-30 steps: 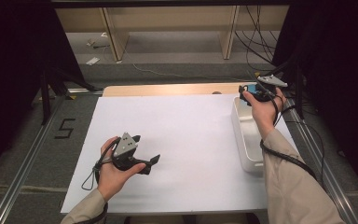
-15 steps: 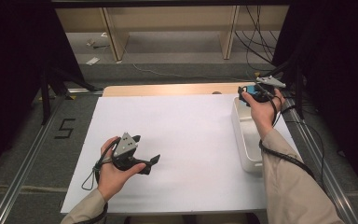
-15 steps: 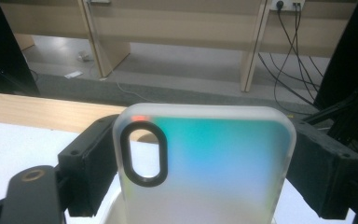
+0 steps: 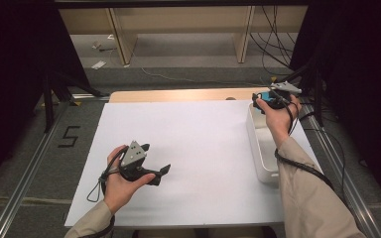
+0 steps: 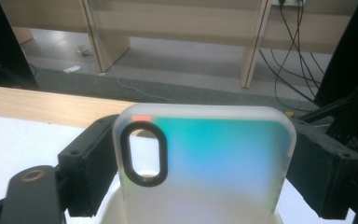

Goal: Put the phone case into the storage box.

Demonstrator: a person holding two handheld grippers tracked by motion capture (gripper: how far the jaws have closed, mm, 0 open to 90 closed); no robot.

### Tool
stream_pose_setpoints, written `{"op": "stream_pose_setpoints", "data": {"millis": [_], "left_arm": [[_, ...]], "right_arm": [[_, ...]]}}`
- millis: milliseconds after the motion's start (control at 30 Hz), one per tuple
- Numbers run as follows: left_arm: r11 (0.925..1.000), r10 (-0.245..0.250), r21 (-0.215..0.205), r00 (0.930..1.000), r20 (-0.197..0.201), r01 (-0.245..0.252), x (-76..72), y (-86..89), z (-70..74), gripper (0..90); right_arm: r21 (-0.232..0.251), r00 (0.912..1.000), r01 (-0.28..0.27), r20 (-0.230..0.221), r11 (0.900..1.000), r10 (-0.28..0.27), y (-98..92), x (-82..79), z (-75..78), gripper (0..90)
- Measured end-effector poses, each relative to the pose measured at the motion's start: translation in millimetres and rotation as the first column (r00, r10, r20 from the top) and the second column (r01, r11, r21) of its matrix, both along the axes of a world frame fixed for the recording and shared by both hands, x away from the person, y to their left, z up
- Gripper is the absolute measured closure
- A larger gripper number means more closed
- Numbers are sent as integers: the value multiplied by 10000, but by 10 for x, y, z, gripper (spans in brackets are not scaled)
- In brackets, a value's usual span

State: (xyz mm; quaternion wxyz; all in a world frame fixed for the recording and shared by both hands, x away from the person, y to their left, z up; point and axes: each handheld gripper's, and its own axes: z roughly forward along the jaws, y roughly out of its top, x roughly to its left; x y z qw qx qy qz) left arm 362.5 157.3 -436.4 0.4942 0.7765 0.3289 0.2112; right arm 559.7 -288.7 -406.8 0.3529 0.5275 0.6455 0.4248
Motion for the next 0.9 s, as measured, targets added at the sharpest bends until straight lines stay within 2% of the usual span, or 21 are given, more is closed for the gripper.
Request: {"op": "stream_pose_setpoints", "data": {"millis": [533, 900], "left_arm": [[10000, -20, -3, 10000, -5, 20, 0, -3, -2, 0], [10000, -32, 12, 10000, -6, 32, 0, -4, -5, 0]], "right_arm": [[-153, 9996, -75, -281, 9999, 71, 26, 32, -84, 178], [-151, 9996, -95, -282, 9998, 91, 27, 49, -93, 177]]}}
